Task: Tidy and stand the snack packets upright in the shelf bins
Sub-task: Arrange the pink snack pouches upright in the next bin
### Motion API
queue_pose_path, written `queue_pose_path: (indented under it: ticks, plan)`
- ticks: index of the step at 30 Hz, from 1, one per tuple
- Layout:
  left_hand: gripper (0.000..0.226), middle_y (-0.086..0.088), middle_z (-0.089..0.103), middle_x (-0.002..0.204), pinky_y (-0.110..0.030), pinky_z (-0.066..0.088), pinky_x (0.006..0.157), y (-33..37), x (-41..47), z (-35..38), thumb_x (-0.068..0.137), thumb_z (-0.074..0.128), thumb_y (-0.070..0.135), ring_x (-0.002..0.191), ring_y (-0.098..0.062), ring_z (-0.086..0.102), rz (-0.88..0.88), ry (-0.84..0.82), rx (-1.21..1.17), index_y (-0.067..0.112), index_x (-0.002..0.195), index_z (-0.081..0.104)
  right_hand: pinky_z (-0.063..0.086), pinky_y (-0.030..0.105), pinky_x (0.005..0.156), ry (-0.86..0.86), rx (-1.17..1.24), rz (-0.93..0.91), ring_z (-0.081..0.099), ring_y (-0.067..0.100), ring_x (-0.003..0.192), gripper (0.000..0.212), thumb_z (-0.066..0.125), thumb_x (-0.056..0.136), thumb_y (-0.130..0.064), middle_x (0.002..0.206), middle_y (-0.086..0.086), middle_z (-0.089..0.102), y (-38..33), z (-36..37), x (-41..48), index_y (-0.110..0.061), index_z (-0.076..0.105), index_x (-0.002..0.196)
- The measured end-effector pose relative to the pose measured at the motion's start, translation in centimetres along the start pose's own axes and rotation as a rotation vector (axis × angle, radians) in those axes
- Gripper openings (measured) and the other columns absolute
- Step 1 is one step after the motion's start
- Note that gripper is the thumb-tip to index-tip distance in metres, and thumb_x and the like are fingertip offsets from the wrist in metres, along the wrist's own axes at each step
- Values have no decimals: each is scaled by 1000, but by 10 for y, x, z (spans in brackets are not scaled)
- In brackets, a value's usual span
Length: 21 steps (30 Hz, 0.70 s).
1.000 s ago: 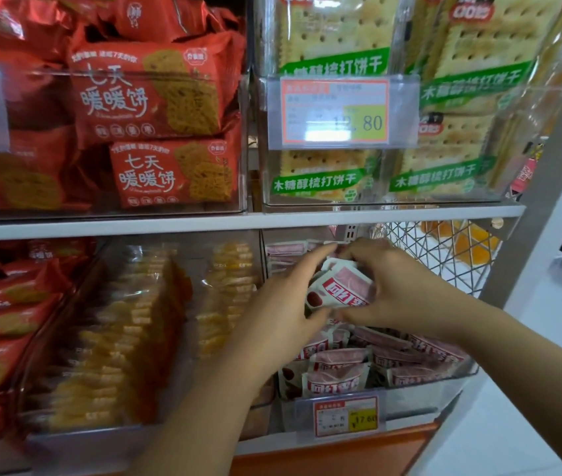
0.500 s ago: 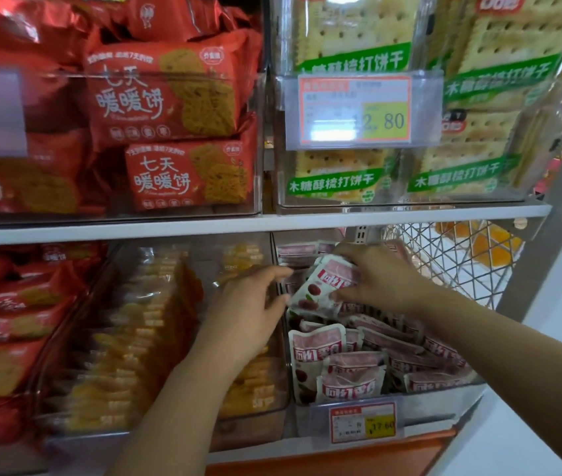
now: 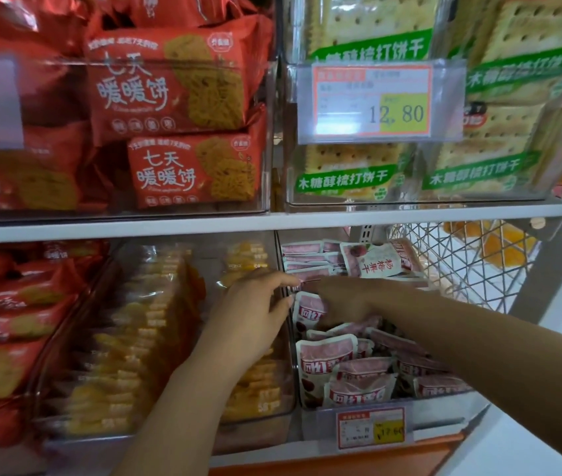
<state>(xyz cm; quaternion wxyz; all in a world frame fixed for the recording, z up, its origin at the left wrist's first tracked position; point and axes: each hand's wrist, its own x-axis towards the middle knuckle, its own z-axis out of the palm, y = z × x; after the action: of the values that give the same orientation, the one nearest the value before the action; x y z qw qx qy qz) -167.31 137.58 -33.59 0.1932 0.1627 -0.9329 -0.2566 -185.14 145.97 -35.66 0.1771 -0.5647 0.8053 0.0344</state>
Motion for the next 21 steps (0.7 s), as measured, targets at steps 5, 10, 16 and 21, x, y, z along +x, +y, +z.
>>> queue_pose_path:
  ticks: [5,10,16,21]
  plan:
    - [25,15,53,123,-26,42,95,-1,-1,1,94,53,30,112,-5,50,15,-24,16,36,118,59,41,25,96,240,290,-22,54,9,111,55,68,80,-45,123,-4,57,-1,-19,-35,-17,53,124]
    - [23,17,57,117,-24,39,98,7,2,4,94,52,29,112,-3,49,93,-38,43,33,113,64,46,24,79,286,131,-109,61,3,85,17,64,87,-30,96,-10,68,-18,-19,-82,-21,69,100]
    - [31,14,55,132,-56,-1,115,33,-7,24,96,44,43,143,-11,16,161,-347,406,35,124,57,44,18,82,171,82,-15,61,6,93,19,61,89,-18,107,-8,69,-3,2,-105,-20,70,106]
    - [31,4,61,116,-53,7,114,41,-11,20,97,41,44,130,-17,31,150,-432,507,30,112,64,39,5,68,227,187,-5,59,-2,78,15,60,90,-17,92,-14,67,10,7,-113,-17,72,99]
